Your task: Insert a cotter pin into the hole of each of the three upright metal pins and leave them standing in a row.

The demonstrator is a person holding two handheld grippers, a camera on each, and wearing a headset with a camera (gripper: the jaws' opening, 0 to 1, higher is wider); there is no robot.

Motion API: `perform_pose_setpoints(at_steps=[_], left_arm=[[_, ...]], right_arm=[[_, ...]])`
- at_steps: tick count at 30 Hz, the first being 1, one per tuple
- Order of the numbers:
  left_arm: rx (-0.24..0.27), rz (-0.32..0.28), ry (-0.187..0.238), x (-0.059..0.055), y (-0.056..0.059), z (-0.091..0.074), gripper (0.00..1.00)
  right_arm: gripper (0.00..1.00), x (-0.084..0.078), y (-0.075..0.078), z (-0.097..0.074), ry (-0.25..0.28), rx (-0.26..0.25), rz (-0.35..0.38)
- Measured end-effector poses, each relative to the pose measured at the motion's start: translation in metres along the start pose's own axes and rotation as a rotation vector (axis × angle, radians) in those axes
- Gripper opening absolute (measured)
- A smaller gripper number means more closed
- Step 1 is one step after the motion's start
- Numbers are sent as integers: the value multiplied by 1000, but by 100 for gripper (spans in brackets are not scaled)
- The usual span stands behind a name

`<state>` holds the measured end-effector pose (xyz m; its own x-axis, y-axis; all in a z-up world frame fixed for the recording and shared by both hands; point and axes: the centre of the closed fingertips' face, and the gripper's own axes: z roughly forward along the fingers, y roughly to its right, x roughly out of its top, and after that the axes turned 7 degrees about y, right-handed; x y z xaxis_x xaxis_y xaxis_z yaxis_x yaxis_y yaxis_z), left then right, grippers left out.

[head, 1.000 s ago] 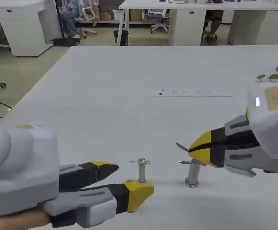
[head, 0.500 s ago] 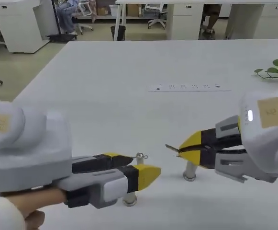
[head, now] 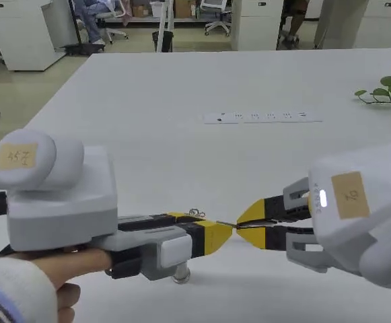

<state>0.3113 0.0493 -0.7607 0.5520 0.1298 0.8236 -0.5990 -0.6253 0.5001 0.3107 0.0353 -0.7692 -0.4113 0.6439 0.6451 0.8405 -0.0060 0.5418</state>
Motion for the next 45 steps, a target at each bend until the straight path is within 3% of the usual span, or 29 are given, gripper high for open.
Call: perform_pose_setpoints(at_steps=[8, 14, 25, 29, 33, 38, 45], left_arm=[[-2, -20, -11, -4, 1, 2, 12], [1, -40, -42, -11, -1, 1, 6], [5, -84, -62, -17, -3, 3, 3], [10, -133, -40, -15, -3, 5, 2], [10, -162, -58, -18, -2, 5, 1], [3, -149, -71, -20, -1, 3, 1], [10, -215, -74, -19, 0, 1, 1]], right_arm=[[2, 2, -5, 3, 5, 17, -11], [2, 3, -8, 7, 1, 29, -27], [2, 1, -13, 10, -10, 48, -47], [2, 2, -13, 10, -8, 57, -46], [2, 2, -15, 10, -8, 64, -49], [2, 3, -17, 10, -6, 71, -55], [3, 5, -16, 9, 1, 73, -51]])
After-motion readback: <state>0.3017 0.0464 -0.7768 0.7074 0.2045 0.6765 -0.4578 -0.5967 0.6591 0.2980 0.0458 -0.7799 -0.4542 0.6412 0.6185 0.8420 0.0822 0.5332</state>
